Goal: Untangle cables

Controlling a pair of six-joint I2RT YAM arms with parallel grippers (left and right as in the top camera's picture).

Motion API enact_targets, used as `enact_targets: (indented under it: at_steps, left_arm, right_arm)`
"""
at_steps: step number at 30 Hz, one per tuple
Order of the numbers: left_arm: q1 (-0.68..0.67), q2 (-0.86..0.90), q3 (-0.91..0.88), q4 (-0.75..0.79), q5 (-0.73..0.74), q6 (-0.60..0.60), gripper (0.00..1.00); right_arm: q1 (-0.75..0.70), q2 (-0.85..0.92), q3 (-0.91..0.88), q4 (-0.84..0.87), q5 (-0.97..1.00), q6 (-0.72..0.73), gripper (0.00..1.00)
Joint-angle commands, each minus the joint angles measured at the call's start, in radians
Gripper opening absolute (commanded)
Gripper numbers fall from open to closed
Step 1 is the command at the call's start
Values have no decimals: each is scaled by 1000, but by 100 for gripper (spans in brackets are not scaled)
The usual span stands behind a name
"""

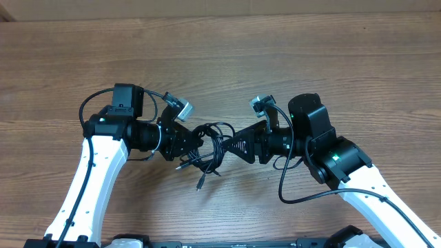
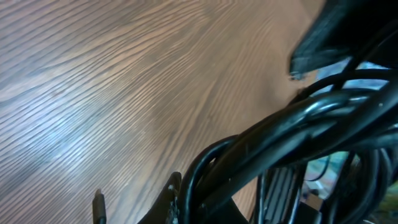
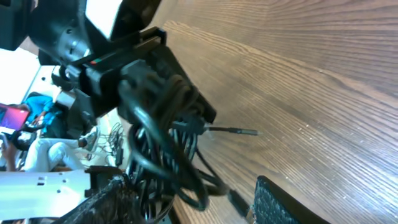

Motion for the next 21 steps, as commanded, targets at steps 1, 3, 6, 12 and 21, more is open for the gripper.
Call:
enact_targets:
  at_steps: [1,3,6,12,21]
  left_arm:
    - [3,1,15,8,143,27,5]
    - [4,1,15,8,144,28,4]
    - [4,1,15,3,140,46,4]
    - [4,1,15,0,72,45,4]
    - [4,1,15,0,82,44,4]
  right_arm:
    - [5,-11,5,-1,104,-5,60]
    - [5,-12,5,-3,141,-8,60]
    - [-5,-12,5,0,143,-32,61]
    - [-34,-49,5,-19,119,-32,62]
    - [-43,-97,5,-132,132,-87,62]
